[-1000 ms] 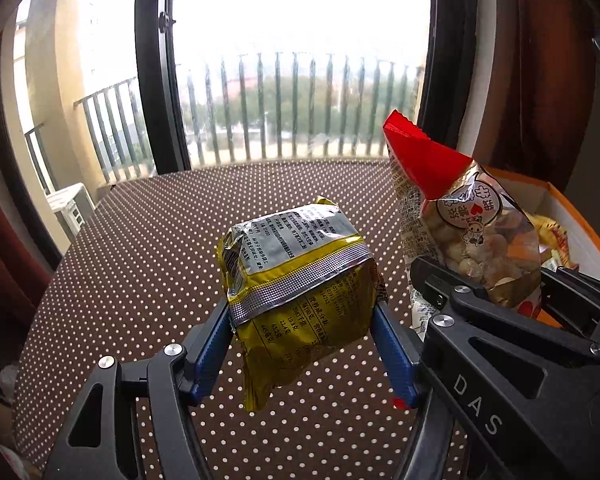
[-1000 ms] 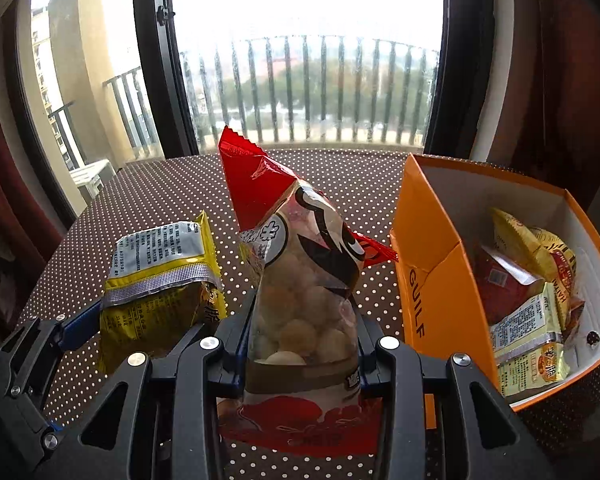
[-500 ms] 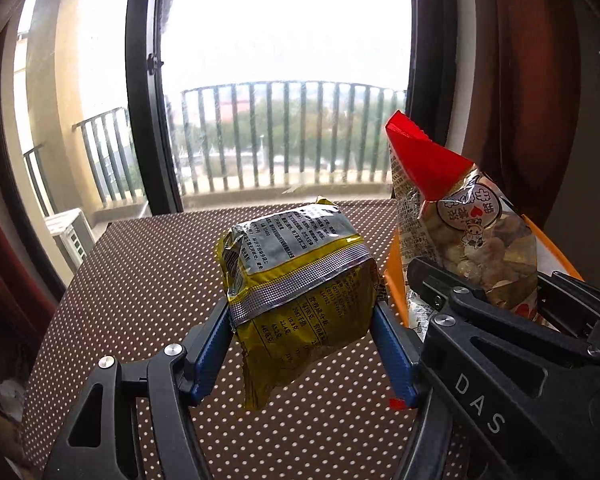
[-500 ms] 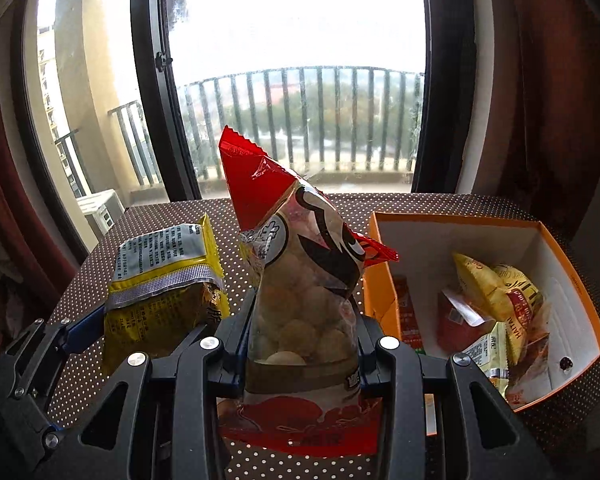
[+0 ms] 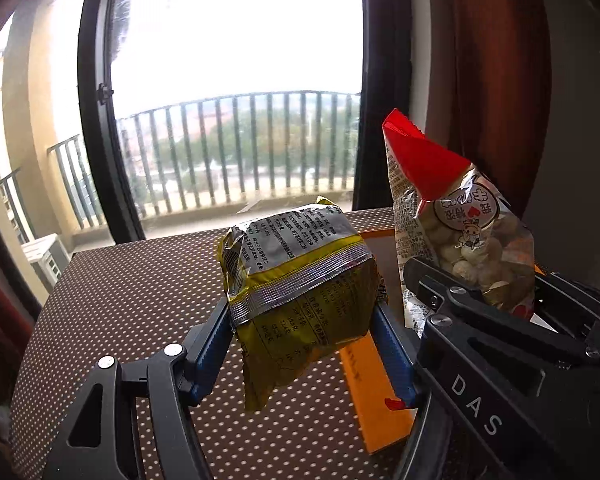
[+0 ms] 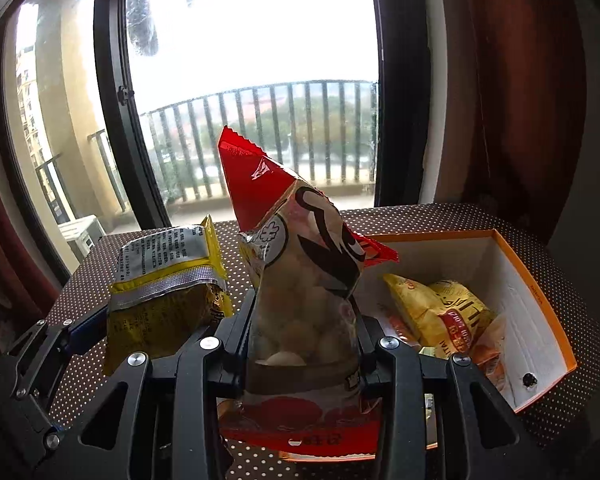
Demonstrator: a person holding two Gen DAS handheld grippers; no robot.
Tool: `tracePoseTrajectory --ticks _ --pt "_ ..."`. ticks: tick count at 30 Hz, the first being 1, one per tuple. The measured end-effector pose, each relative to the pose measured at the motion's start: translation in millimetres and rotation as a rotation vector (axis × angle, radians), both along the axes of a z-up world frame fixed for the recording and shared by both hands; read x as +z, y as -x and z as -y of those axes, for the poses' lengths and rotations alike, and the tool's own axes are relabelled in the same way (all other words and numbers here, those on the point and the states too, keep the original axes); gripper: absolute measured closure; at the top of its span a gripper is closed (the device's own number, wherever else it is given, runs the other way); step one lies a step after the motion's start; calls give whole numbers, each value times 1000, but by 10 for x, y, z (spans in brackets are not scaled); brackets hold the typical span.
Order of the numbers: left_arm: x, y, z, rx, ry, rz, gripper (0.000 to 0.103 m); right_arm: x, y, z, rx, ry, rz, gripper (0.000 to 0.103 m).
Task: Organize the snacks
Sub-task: 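Carry the yellow packet and red candy bag over the orange box with both tools, then open both tools over the orange box to drop both snacks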
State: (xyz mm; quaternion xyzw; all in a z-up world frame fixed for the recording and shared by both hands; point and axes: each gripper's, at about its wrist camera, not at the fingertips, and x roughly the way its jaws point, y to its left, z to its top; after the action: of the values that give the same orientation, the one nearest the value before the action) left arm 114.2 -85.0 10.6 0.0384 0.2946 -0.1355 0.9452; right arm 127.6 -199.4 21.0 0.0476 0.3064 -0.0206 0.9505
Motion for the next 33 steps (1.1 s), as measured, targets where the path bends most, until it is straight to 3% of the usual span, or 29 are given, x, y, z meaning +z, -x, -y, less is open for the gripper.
tracePoseTrajectory --ticks 15,25,28,33 --pt "-293 -444 809 -109 -57 -89 33 -255 -96 975 -113 -46 -74 62" --pt "-562 -612 1261 -123 -154 -143 22 -515 -127 1287 -168 -67 -144 62" --pt "-560 -606 1304 -127 -174 -137 19 -561 -122 1347 -173 -90 -153 62" --pt "-557 -585 1197 -118 -143 -157 18 -603 -167 1382 -173 -116 -163 58"
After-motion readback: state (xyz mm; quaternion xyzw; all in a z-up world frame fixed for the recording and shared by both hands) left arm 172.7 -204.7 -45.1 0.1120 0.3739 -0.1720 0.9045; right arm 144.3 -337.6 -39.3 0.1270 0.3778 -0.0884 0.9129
